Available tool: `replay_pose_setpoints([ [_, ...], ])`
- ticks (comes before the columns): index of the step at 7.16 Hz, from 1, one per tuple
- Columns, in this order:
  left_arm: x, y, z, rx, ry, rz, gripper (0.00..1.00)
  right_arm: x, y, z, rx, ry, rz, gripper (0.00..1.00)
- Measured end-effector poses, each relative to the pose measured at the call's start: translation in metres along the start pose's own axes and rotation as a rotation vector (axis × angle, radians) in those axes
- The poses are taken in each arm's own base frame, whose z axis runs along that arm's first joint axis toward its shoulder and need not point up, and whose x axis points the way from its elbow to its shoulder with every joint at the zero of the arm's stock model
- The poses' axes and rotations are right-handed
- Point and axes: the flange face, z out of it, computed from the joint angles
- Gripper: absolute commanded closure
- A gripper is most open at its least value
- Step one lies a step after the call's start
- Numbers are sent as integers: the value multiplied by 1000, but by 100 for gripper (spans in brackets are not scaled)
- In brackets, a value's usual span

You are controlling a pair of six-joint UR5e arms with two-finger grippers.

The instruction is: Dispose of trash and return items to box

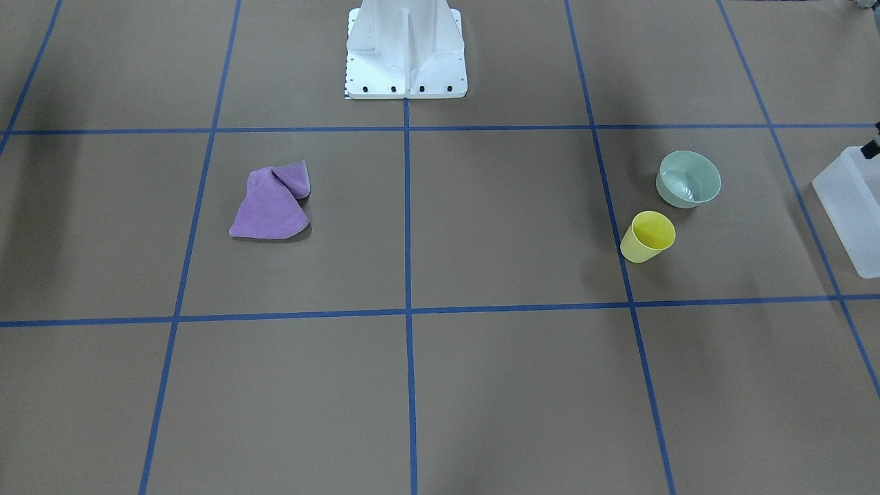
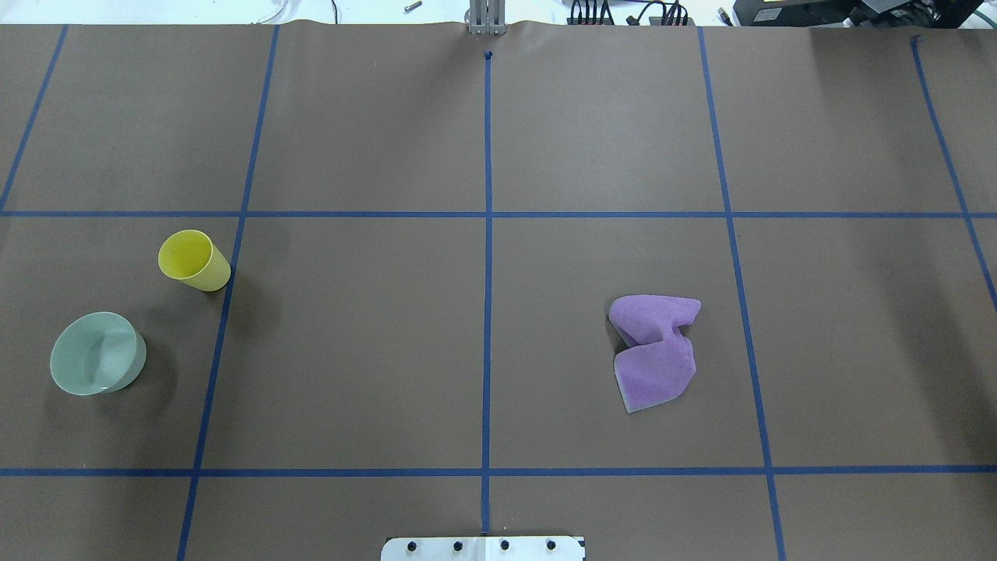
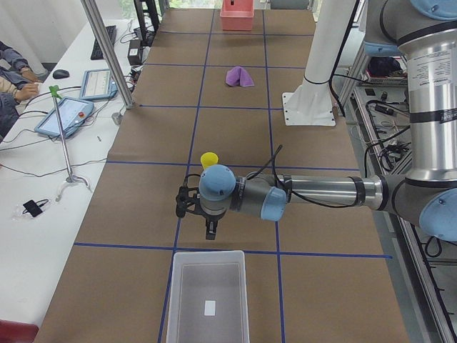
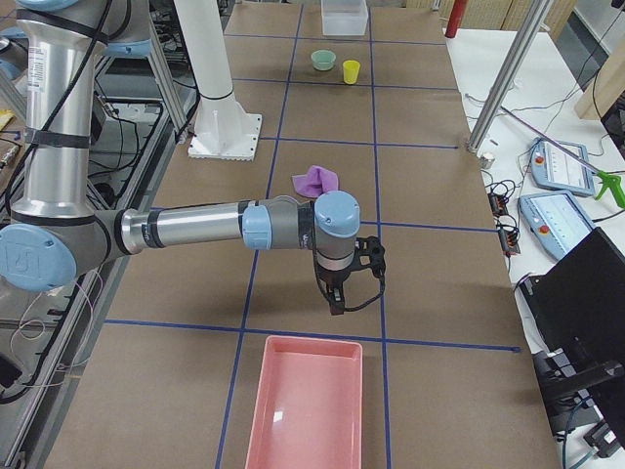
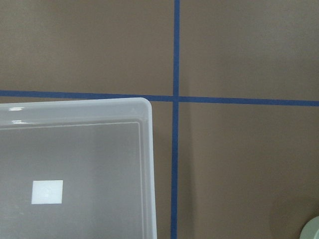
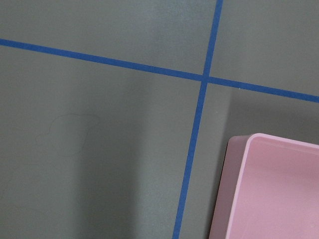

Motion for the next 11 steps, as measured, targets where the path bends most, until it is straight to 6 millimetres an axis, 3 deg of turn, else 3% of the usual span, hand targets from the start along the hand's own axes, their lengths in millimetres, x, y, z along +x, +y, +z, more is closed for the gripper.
replay_pose_setpoints([
  [2, 76, 10, 40, -53, -48, 5, 7, -2, -2, 0, 0, -3, -6, 0],
  [5, 124, 37, 99, -60, -116, 154, 5, -8, -3, 6, -13, -15, -24, 0],
  [7, 127, 45, 125, -48, -114, 207, 3, -14, -5, 13, -28, -18, -40, 0],
  [9, 108, 50, 153, -51, -100, 225, 3, -18, -6, 17, -36, -18, -50, 0],
  [11, 116, 50, 172, -61, -87, 192, 4, -23, -7, 20, -43, -19, -59, 0],
])
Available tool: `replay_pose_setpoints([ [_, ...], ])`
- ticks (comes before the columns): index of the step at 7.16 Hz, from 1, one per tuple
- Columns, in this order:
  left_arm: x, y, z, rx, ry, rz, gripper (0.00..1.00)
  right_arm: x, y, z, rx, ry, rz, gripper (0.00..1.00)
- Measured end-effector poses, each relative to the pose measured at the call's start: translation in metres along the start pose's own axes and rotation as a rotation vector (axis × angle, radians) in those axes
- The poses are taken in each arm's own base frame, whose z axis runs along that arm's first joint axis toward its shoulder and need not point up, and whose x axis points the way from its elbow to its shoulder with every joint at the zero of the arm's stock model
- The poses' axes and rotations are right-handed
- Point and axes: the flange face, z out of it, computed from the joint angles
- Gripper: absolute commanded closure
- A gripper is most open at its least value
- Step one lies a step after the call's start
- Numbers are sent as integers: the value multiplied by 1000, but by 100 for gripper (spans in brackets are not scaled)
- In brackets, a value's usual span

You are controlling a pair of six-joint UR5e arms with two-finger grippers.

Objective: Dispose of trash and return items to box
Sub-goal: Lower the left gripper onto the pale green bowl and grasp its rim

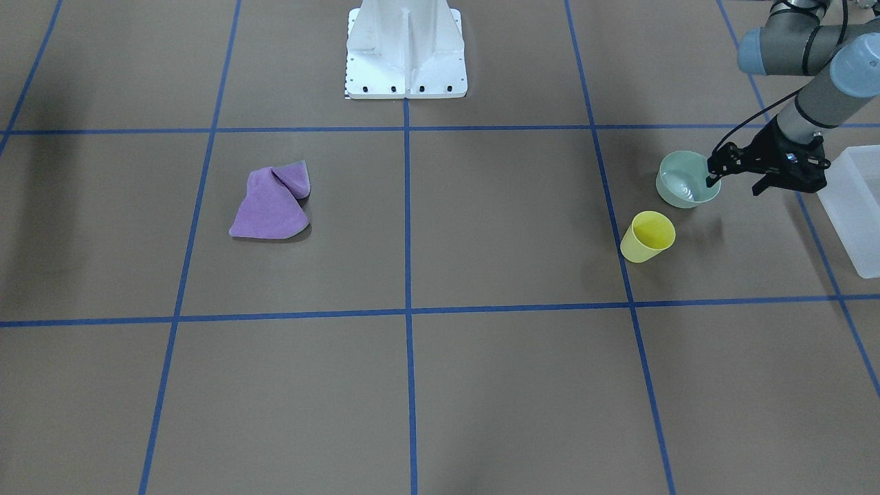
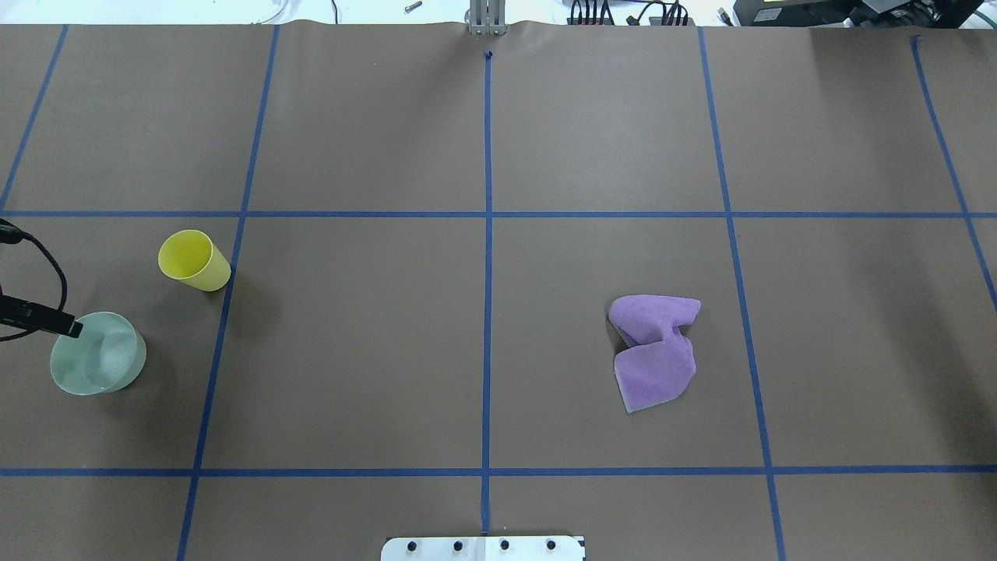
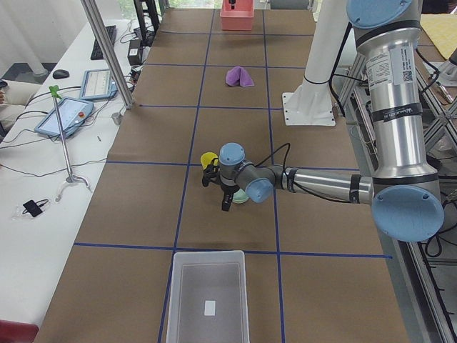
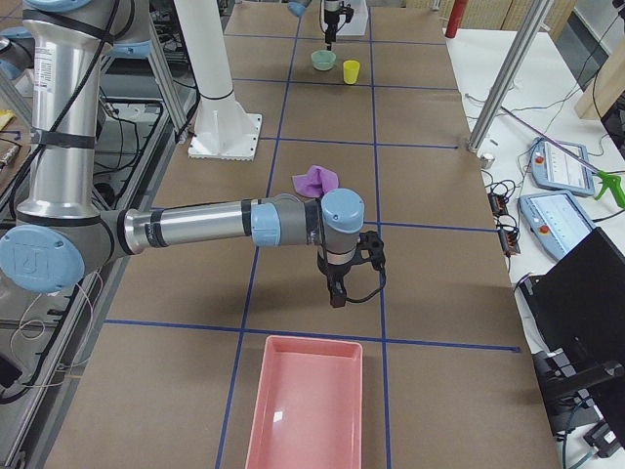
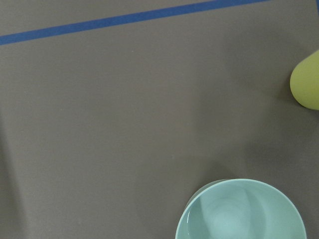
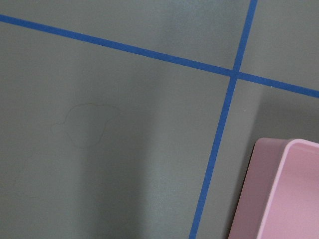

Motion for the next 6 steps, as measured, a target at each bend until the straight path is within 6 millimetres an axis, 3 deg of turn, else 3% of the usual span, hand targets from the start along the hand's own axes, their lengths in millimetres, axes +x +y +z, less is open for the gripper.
replay_pose_setpoints([
  [1, 14, -1, 9, -13, 8, -9, 66, -2, -1, 1, -3, -1, -4, 0],
  [2, 23, -2, 16, -24, 13, -14, 100, -3, -1, 3, -6, -1, -7, 0],
  [6, 21, 6, 19, -56, 28, -24, 100, -8, -3, 8, -19, -3, -20, 0],
])
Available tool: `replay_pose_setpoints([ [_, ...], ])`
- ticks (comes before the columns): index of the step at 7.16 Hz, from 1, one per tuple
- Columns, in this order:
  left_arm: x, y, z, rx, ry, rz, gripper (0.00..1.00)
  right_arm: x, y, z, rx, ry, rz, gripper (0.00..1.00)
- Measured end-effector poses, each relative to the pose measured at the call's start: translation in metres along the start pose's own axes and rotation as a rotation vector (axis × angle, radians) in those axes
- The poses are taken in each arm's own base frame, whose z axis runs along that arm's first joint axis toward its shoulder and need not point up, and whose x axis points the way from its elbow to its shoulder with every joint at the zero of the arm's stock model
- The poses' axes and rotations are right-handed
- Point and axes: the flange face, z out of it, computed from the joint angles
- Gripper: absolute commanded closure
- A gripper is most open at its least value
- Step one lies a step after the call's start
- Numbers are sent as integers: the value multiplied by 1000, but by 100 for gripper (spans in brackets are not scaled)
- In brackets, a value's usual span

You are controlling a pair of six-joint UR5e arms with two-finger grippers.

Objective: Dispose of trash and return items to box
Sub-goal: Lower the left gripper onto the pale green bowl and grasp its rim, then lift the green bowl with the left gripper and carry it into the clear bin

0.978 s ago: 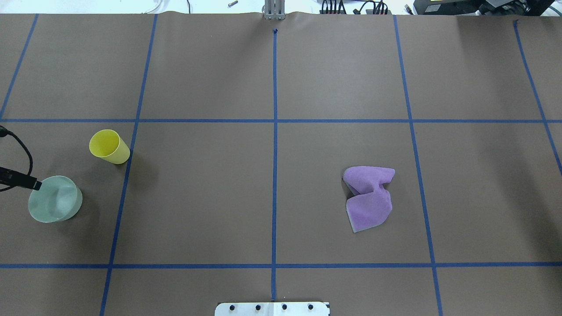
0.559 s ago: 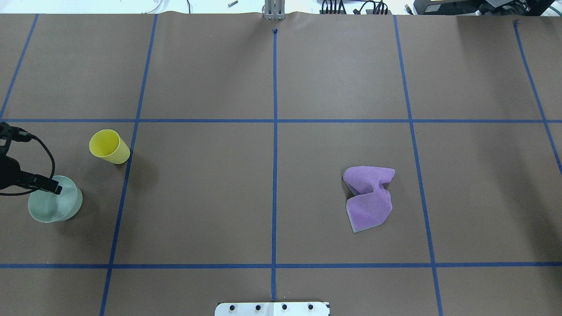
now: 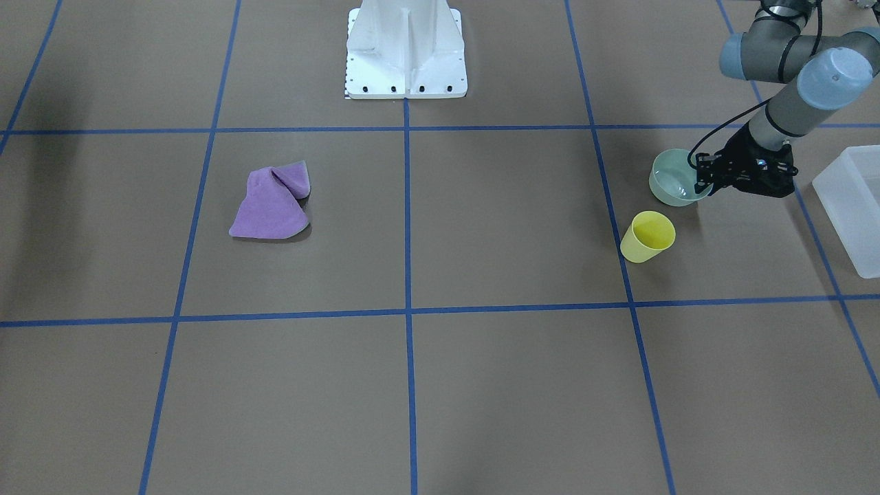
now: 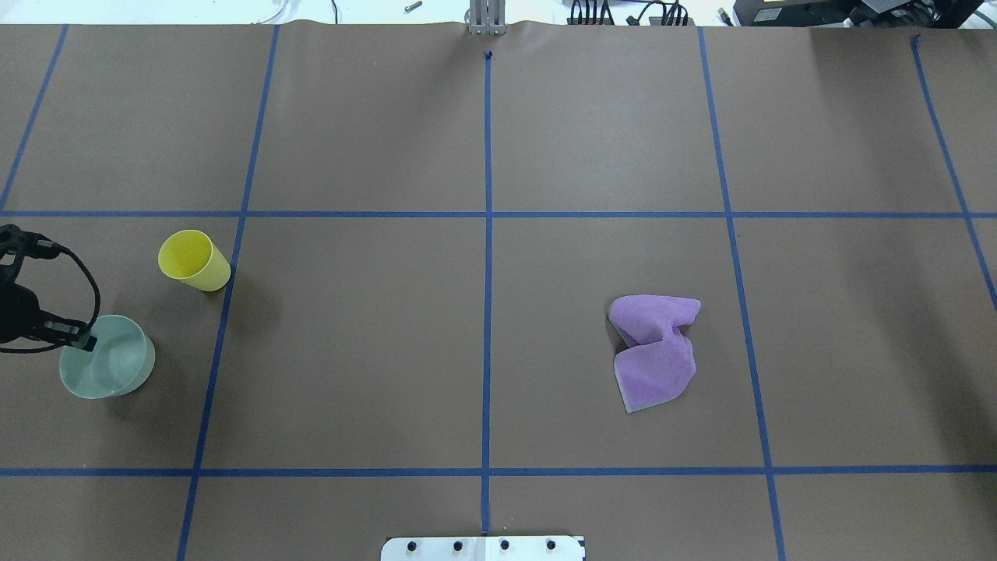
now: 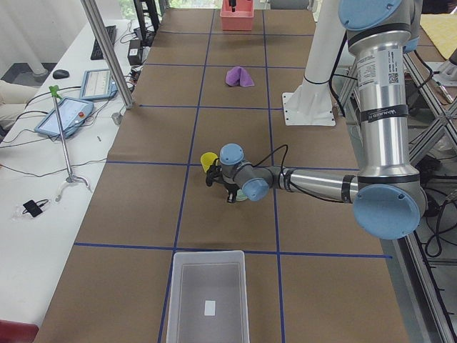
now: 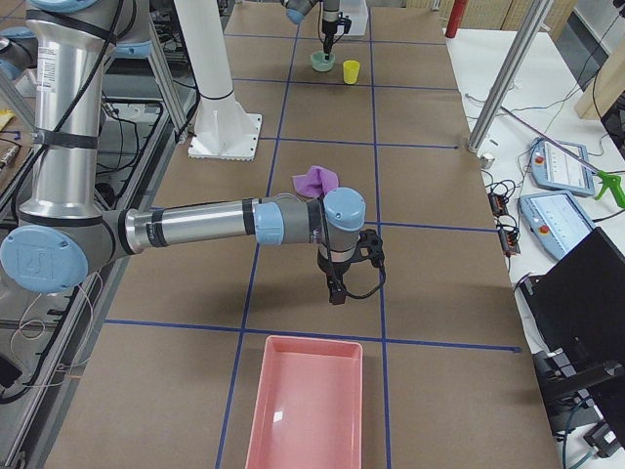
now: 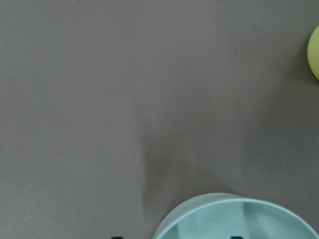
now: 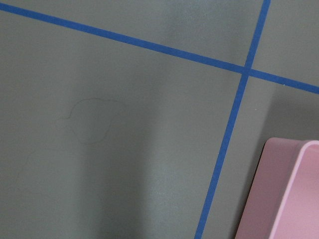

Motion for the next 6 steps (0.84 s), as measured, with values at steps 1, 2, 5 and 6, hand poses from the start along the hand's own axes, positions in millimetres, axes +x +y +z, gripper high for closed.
replay_pose_setpoints([
  [1, -8, 0, -8, -9, 25, -4, 100, -1, 0, 1, -2, 0, -1, 0],
  [2, -25, -6, -25, 1, 45, 10, 100, -1, -1, 2, -4, 0, -3, 0],
  [5, -143, -28, -108, 9, -27, 70, 100, -7, -5, 3, -7, -2, -16, 0],
  [6, -180, -40, -142, 10, -51, 53, 100, -8, -6, 3, -6, -2, -20, 0],
])
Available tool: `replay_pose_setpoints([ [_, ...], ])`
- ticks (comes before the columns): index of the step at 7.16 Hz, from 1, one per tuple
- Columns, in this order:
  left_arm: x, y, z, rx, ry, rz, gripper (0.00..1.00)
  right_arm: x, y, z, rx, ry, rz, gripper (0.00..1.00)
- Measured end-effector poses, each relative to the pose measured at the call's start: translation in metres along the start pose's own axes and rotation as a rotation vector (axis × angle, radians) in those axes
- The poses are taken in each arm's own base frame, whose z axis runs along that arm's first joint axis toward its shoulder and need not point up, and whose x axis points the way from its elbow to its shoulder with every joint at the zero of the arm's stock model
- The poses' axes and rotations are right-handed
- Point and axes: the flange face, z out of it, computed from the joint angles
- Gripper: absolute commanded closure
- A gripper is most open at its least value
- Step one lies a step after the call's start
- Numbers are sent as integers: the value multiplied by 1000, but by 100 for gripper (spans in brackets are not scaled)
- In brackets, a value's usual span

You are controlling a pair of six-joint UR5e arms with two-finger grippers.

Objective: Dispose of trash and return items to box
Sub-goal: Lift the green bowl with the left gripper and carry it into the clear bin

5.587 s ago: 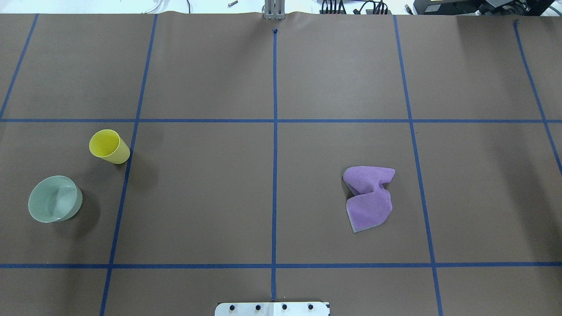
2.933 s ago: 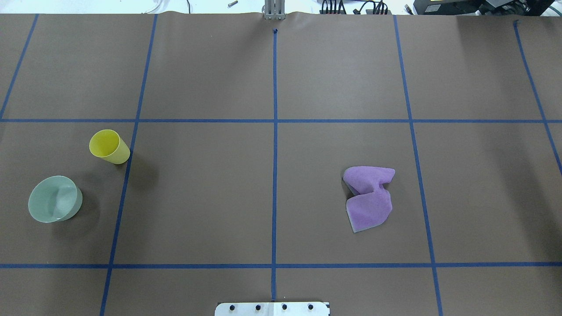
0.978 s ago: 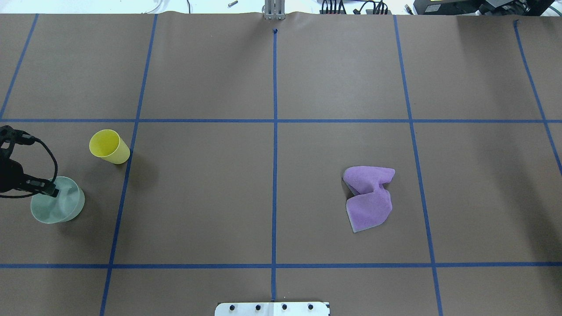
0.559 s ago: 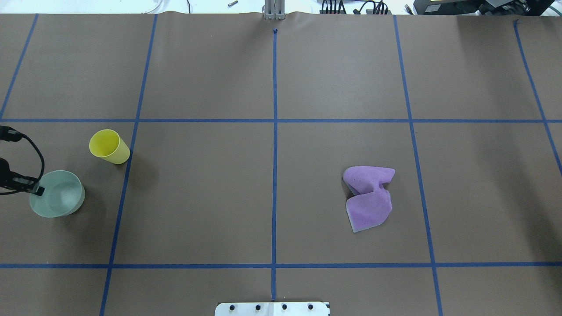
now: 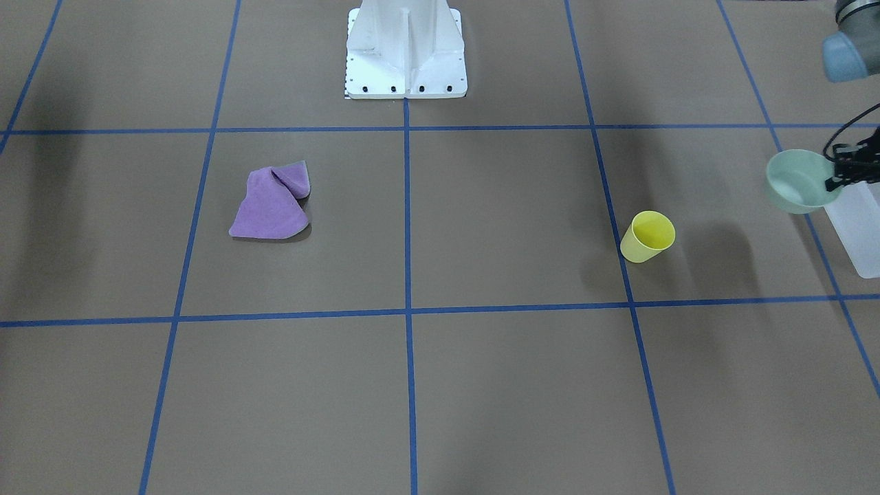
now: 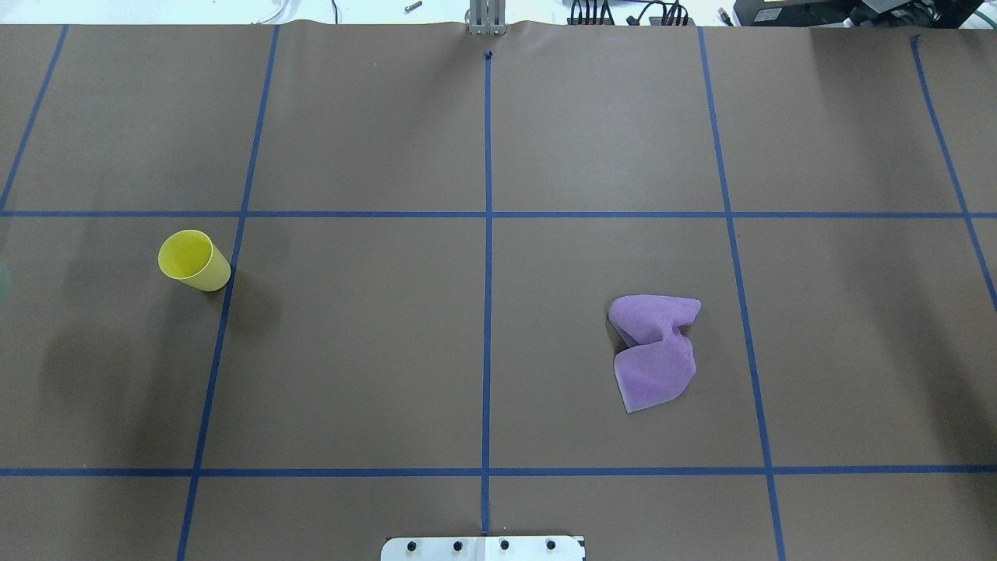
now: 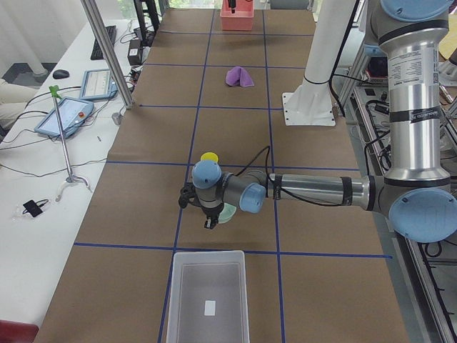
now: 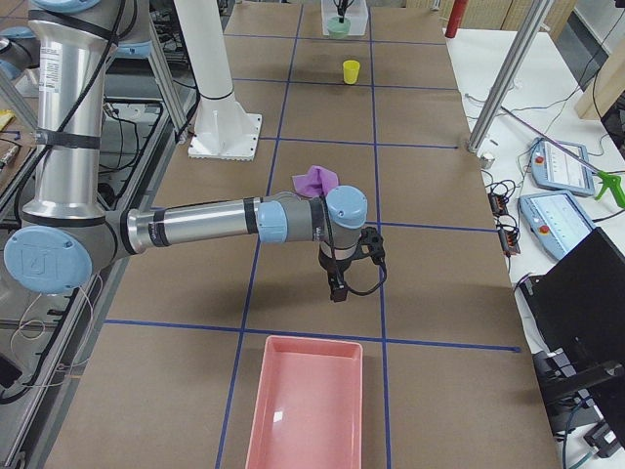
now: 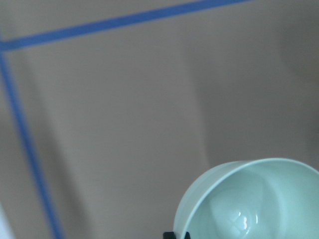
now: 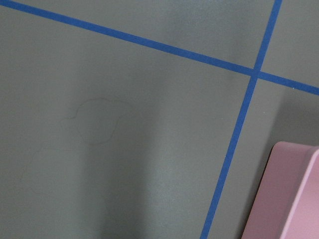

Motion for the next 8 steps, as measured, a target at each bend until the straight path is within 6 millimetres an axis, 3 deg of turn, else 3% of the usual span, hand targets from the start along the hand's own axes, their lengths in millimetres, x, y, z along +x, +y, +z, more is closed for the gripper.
replay_pose_setpoints([
  [1, -43, -6, -25, 6, -10, -24, 100, -2, -2, -1, 2, 0, -5, 0],
  [2, -91, -5, -37, 12, -10, -41, 100, -3, -4, -1, 3, 0, -9, 0],
  [3, -143, 2, -39, 8, -4, -68, 100, -4, -5, -2, 4, 0, -11, 0],
  [4, -181, 9, -35, 1, 5, -109, 100, -5, -6, -2, 5, 0, -12, 0],
  [5, -205, 16, -26, -9, 13, -141, 100, -6, -7, -2, 5, -1, -12, 0],
  [8, -263, 47, 29, -25, 22, -197, 100, -6, -10, -3, 7, 0, -13, 0],
])
